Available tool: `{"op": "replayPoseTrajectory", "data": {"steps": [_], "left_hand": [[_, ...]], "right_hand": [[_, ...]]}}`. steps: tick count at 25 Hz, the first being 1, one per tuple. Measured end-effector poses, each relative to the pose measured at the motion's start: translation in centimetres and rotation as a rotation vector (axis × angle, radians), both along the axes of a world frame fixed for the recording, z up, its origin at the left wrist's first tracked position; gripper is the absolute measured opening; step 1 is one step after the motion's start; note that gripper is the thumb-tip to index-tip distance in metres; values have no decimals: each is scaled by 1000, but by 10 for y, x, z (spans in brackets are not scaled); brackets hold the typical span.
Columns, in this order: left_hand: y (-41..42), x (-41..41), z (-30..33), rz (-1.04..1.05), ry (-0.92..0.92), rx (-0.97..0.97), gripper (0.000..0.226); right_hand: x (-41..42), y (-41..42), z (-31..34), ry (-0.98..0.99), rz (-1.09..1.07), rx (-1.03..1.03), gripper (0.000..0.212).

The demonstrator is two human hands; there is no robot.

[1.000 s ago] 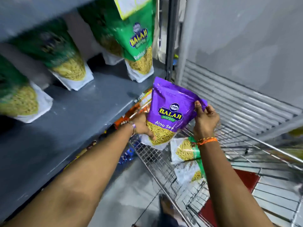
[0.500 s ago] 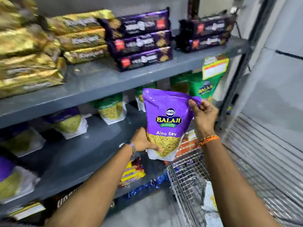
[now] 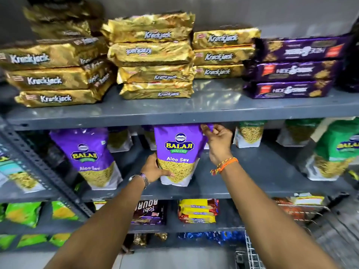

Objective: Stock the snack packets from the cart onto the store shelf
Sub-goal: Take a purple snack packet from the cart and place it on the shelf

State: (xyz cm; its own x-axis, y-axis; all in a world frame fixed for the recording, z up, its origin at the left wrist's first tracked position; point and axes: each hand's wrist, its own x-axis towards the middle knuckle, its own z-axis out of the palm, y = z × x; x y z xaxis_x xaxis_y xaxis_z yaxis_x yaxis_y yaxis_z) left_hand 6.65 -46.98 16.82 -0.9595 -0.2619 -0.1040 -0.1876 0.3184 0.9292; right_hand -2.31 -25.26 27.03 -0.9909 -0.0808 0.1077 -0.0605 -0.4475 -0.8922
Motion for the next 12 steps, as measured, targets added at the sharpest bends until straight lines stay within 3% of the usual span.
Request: {"op": "replayPoseTrajectory", "data": {"steps": [6, 10, 12], "left_hand": [[-49, 19, -16, 105, 83, 92, 72], [-64, 25, -24, 168, 111, 131, 77], [-68, 26, -25, 184, 113, 128, 77]], "right_hand": [[0, -73, -13, 2, 77, 53, 19], [1, -96, -16, 20, 104, 78, 38], [-1, -102, -16, 36, 105, 92, 38]]}}
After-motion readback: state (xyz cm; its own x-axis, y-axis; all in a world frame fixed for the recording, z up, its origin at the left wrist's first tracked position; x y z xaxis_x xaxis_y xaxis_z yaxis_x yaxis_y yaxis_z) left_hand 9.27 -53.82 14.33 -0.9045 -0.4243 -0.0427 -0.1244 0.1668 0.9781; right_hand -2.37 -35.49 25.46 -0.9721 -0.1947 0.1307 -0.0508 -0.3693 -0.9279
